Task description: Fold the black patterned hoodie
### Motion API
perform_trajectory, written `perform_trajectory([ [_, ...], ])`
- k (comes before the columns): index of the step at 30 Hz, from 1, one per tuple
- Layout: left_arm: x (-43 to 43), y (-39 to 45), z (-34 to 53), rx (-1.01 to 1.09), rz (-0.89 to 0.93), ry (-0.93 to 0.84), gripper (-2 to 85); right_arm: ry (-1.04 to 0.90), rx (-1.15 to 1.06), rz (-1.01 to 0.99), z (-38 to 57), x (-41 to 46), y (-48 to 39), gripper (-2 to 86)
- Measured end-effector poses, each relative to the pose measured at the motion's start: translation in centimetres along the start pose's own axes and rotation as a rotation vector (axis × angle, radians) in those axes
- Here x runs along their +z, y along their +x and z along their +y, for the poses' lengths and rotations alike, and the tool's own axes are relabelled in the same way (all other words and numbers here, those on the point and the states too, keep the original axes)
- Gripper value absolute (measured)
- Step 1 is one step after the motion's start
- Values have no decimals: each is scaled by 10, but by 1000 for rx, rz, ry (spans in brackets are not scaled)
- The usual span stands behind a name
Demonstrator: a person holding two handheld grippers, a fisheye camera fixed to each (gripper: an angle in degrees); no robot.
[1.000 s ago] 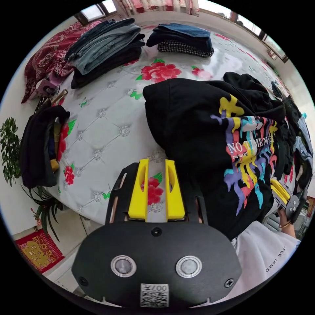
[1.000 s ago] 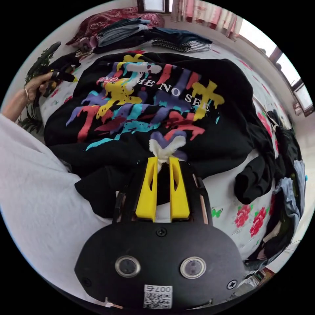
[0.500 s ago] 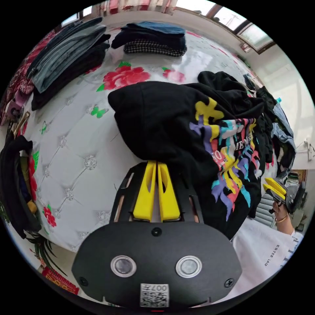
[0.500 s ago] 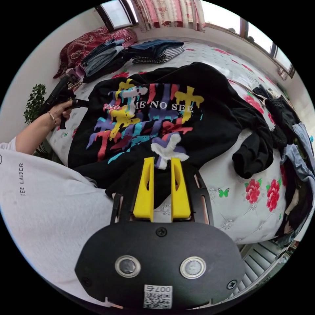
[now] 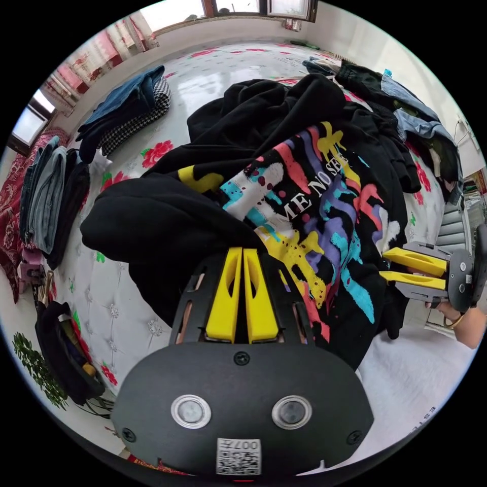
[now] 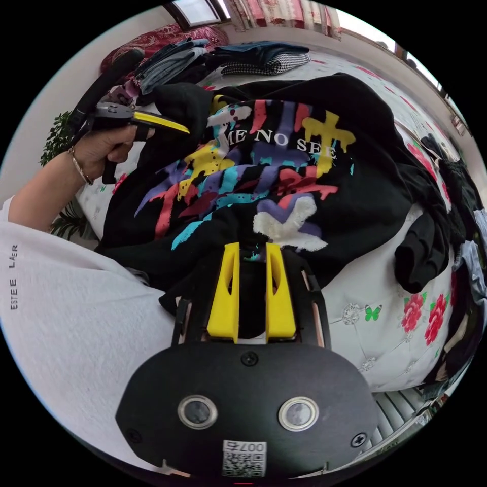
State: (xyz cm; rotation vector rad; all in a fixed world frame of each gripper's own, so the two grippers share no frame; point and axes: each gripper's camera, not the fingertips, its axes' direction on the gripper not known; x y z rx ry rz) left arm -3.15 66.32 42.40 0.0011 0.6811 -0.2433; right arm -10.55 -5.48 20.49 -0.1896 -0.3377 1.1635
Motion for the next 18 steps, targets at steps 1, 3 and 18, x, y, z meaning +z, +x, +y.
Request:
perform_trajectory([
  [1, 2, 0, -1, -2, 9, 1, -10, 0, -7, -5, -2, -1, 2, 70],
  [3, 4, 0, -5, -12, 19, -2, -10, 4, -17, -15, -5, -2, 5, 69],
  [18, -87, -122, 3, -292, -17, 171, 39, 322, 241, 109, -31, -102, 122, 79],
])
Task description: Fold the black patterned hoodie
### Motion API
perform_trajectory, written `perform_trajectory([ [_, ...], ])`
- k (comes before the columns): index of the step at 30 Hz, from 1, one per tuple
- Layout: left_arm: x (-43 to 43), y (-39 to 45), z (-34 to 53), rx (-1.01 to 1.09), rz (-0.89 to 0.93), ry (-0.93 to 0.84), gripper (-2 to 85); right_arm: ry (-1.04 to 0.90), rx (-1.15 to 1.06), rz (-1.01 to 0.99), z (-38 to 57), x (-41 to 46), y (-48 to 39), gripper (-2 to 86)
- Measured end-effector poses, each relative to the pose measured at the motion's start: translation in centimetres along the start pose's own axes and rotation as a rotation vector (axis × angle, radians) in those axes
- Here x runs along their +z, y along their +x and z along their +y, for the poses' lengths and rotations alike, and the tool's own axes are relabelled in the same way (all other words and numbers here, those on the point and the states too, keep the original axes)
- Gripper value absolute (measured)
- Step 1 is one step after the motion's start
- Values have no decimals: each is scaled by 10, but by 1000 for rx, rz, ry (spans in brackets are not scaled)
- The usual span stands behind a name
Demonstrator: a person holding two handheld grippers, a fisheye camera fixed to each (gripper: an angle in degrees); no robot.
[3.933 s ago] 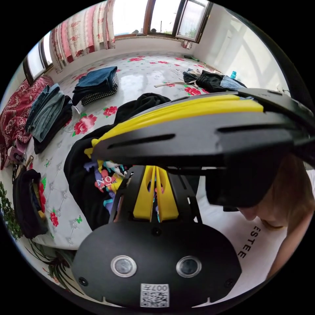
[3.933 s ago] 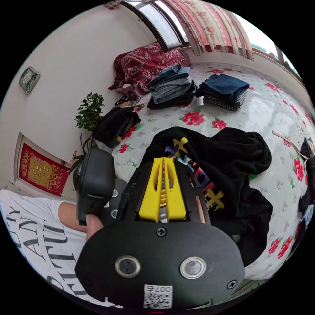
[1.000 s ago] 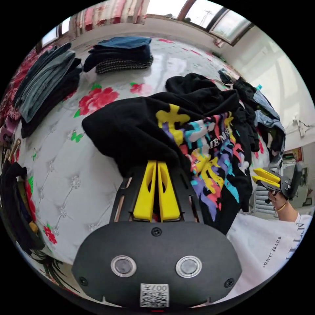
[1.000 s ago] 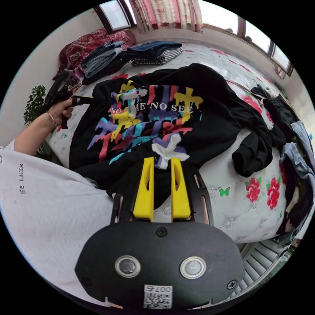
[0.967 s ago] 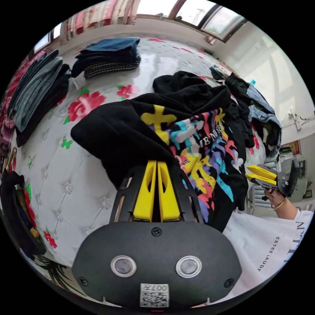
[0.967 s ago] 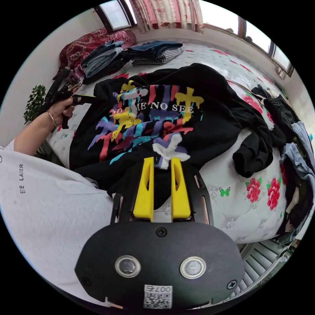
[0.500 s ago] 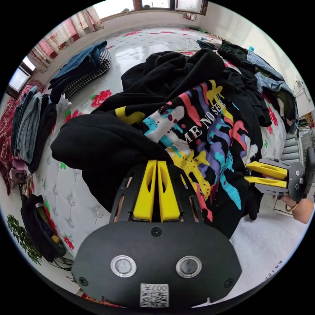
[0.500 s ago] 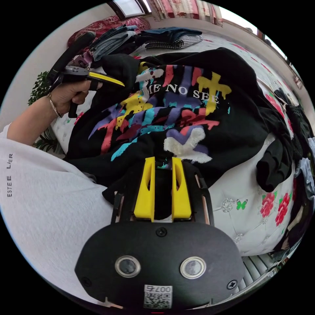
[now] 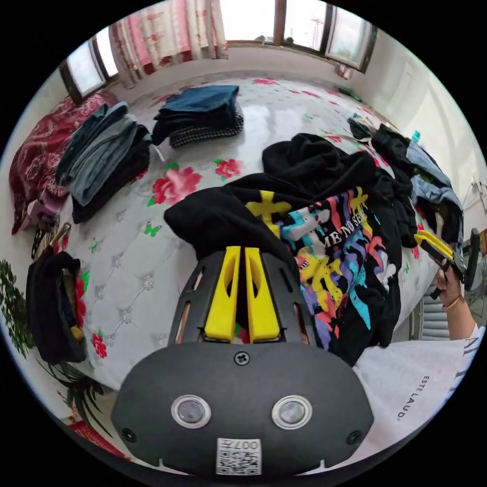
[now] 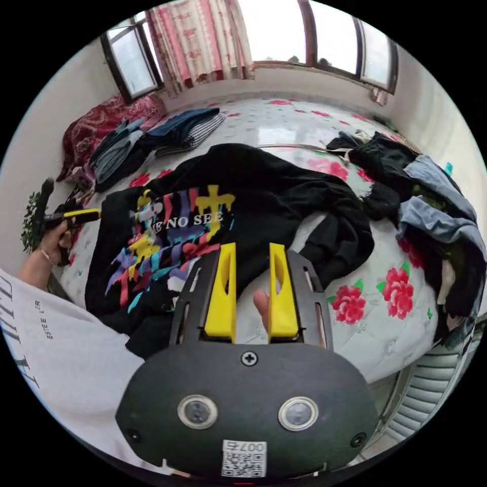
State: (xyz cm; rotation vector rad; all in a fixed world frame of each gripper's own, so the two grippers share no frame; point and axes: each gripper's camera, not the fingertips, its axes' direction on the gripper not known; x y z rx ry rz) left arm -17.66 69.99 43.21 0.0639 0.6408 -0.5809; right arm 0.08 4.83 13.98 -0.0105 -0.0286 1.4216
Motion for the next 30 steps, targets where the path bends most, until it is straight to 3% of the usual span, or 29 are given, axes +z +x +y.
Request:
perform_trajectory([
  [2, 11, -50, -8, -85, -8, -29, 81, 29, 180, 126, -20, -6, 73, 82],
  [7, 118, -115, -68, -222, 116, -211, 130, -89, 340, 225, -67, 43, 173, 81],
  [8, 148, -114, -86, -249, 192, -246, 122, -127, 377, 221, -78, 62, 189, 77],
  [11, 171, -75, -136, -170, 119, -278, 41, -327, 407, 153, -104, 124, 212, 46],
  [14, 169, -31, -185, -50, 139, -251, 11, -313, 310, 152, -146, 123, 205, 22],
  [17, 109, -39, -232, -28, 60, -145, 4, -159, 211, 282, -196, 71, 202, 19],
  [19, 23, -78, -257, -73, -98, -4, 8, -17, 232, 385, -223, 18, 215, 23],
  [22, -46, -122, -280, -130, -278, 49, 30, 162, 323, 519, -252, -58, 239, 37],
  [25, -29, -138, -290, -161, -310, -18, 52, 86, 373, 497, -266, -57, 243, 61],
  [28, 17, -135, -261, -222, -534, -141, 45, 19, 321, 488, -239, -25, 191, 80],
  [30, 22, -133, -226, -245, -545, -138, 47, 11, 250, 429, -204, -10, 141, 88],
])
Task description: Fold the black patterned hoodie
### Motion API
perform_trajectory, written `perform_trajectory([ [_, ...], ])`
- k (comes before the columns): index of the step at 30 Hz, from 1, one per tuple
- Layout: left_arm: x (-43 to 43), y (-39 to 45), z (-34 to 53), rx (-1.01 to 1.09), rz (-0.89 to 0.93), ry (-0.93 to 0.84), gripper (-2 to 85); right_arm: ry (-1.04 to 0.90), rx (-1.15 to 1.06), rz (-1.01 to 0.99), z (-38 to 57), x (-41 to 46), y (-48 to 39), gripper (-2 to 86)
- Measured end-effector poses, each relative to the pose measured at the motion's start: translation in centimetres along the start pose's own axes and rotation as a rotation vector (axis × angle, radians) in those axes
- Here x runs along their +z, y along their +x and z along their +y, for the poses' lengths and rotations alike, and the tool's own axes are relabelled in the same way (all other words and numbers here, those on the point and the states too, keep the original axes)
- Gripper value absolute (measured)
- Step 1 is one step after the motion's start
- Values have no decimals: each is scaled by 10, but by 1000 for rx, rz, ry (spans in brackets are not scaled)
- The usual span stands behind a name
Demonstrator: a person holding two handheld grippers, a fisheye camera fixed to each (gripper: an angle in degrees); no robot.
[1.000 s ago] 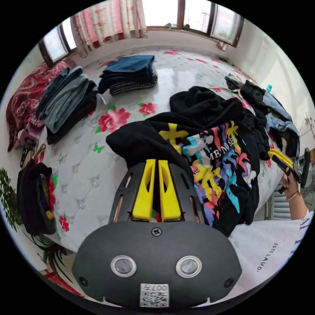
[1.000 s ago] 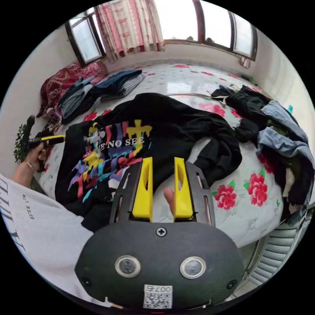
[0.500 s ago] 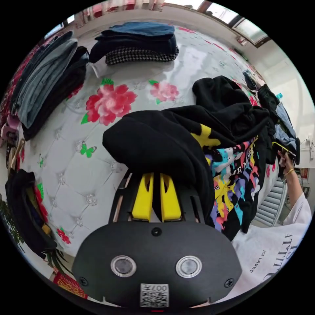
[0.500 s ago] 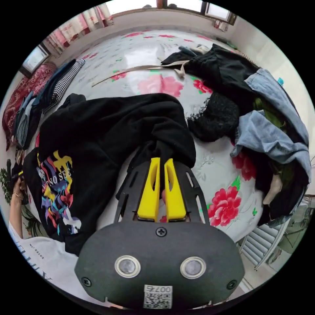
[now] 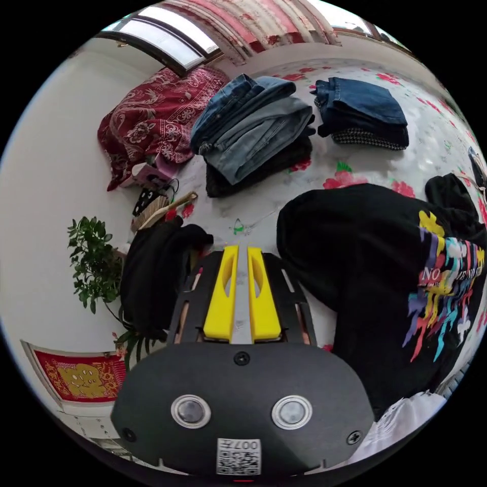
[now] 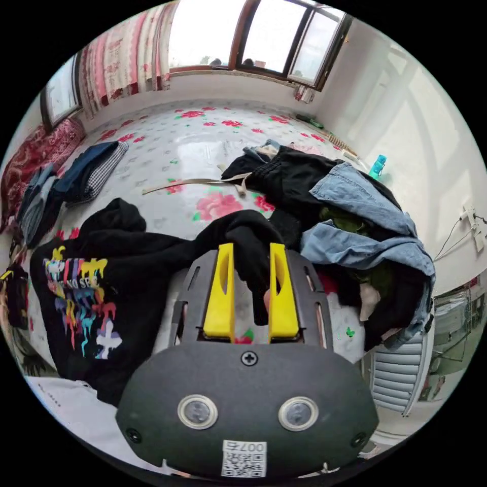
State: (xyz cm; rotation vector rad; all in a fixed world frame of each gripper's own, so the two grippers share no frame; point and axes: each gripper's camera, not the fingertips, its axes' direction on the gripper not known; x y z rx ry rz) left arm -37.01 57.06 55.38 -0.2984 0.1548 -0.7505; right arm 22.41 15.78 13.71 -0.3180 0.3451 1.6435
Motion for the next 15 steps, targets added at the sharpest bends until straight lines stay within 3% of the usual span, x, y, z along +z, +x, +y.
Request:
perform_trajectory([
  [5, 11, 25, 129, 19, 248, -35, 64, -82, -342, -460, 186, -35, -158, 112],
  [8, 8, 83, 216, 129, 417, -80, 80, -148, -494, -579, 269, -61, -240, 121],
  [12, -5, 148, 293, 222, 558, -133, 86, -197, -672, -536, 331, -70, -324, 106],
  [15, -19, 170, 299, 292, 553, -142, 87, -255, -789, -356, 356, -54, -369, 51],
])
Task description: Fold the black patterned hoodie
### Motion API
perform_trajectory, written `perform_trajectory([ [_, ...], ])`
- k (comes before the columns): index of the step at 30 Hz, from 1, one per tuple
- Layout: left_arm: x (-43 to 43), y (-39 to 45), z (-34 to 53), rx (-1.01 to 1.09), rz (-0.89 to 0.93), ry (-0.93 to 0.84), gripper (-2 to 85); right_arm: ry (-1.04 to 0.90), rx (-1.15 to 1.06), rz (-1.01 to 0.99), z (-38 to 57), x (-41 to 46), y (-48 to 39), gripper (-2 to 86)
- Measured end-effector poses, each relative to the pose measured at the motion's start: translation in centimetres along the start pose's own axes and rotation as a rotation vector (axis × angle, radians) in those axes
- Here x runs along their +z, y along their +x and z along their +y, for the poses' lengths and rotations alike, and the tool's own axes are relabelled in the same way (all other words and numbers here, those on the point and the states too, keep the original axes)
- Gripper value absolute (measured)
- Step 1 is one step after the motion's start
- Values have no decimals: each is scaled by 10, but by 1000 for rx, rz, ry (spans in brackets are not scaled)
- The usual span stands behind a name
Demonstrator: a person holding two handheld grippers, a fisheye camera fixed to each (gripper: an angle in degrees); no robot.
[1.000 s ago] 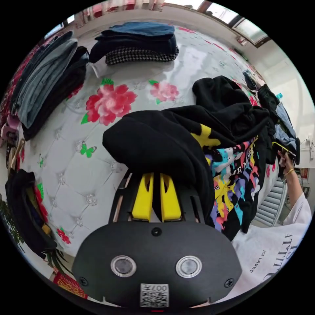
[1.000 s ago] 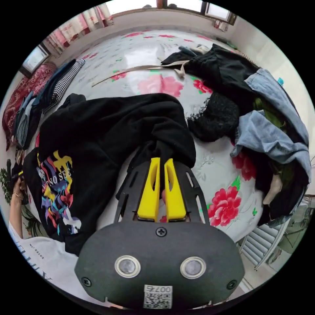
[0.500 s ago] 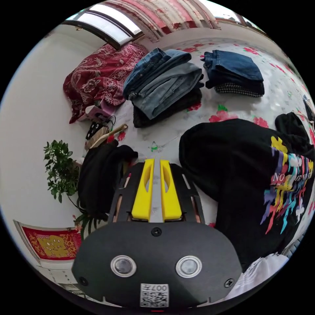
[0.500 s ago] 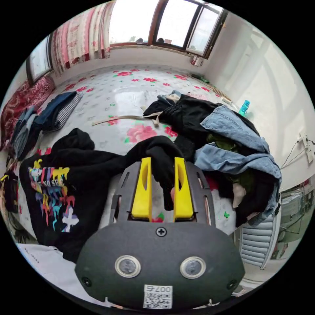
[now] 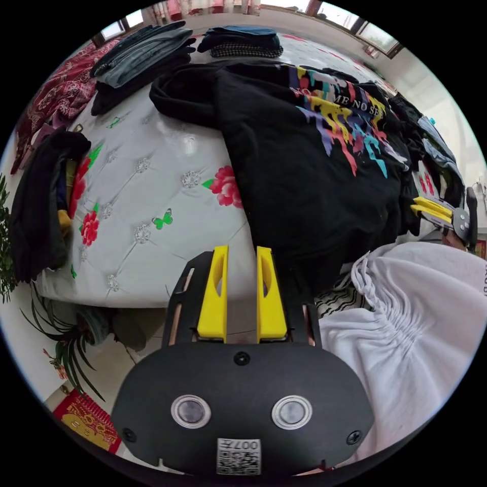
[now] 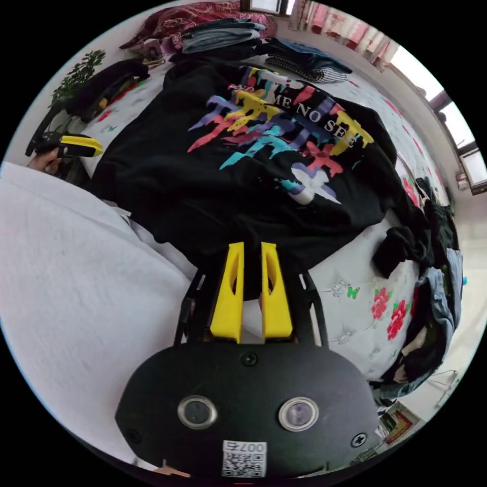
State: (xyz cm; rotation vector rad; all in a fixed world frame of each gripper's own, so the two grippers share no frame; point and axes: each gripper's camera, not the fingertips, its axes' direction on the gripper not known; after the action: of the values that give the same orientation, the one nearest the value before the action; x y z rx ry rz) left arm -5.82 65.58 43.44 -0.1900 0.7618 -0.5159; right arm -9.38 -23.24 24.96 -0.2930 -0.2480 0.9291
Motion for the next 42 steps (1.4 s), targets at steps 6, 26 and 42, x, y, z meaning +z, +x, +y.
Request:
perform_trajectory([
  [6, -35, -6, 0, 4, 29, 44, 89, 96, 279, 239, 62, -68, 40, 15],
  [26, -93, 194, -134, 24, 68, -94, 21, -76, 520, -249, 107, -13, 108, 43],
  [42, -444, 86, -111, -223, 499, 335, -4, 295, 361, -765, 159, -254, 151, 0],
])
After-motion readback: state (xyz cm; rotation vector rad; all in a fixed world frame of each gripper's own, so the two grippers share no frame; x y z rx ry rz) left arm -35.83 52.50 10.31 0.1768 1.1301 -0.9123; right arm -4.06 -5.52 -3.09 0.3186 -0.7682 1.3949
